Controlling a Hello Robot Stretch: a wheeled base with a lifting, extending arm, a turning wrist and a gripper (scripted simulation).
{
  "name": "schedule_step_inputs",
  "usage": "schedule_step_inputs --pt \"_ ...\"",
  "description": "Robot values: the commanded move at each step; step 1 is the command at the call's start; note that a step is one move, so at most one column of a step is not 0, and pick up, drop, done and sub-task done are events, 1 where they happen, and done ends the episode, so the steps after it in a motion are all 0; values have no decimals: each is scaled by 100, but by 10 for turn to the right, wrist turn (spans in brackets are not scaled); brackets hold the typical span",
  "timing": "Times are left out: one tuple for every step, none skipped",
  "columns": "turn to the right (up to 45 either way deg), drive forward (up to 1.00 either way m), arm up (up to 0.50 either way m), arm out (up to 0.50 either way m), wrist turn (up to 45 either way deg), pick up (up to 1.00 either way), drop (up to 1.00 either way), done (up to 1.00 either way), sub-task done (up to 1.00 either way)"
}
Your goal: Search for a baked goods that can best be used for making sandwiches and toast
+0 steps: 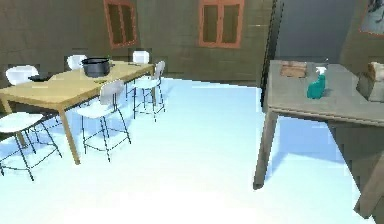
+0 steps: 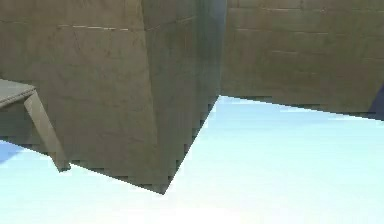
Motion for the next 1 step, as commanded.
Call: schedule_step_inputs --pt "0 100 0 0 0 0 0 0 0"
